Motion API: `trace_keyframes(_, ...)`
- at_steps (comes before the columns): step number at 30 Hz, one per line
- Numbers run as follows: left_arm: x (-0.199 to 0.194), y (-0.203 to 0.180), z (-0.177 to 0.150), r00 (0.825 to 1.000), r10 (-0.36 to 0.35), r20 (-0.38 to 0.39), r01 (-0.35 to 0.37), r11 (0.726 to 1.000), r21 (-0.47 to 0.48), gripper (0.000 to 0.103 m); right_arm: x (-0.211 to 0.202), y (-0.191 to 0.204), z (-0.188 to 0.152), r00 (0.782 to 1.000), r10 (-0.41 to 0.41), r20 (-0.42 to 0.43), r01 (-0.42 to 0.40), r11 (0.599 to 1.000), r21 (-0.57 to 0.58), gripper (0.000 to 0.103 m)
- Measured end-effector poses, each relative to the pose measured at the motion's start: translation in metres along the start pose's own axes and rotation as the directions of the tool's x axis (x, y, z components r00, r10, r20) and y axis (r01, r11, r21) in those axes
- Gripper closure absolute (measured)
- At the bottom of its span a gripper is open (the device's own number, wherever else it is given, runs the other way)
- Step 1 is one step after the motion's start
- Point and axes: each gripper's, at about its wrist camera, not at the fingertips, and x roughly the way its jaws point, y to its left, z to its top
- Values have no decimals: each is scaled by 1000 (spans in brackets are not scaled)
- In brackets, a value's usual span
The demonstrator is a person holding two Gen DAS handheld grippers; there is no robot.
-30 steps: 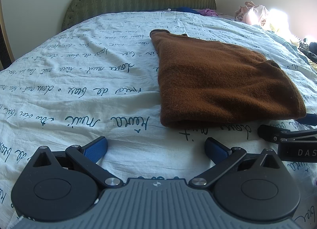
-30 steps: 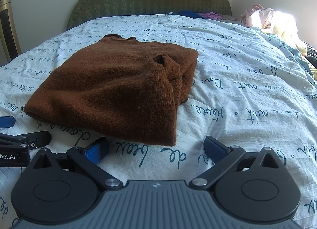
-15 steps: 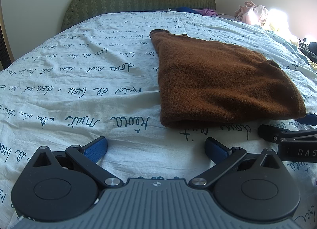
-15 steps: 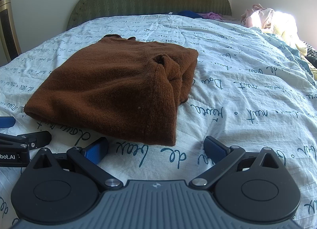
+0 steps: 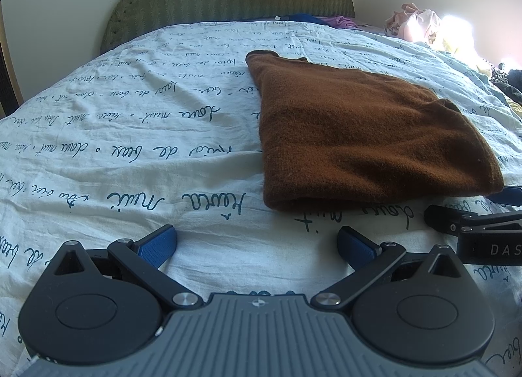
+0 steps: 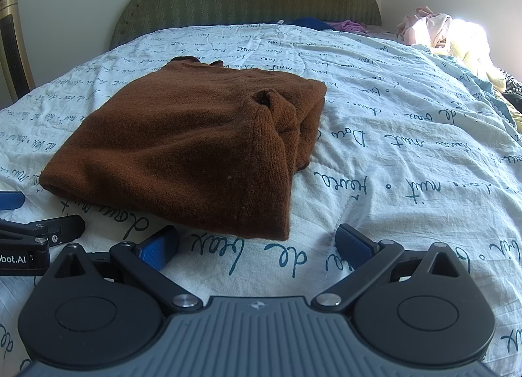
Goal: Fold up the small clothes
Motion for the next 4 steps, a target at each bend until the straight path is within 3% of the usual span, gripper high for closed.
trace_keyframes(4,0,-2,-1,1000,6,6,-6,1000,11,0,0,0,0,1000,0,0,0,1000,0,0)
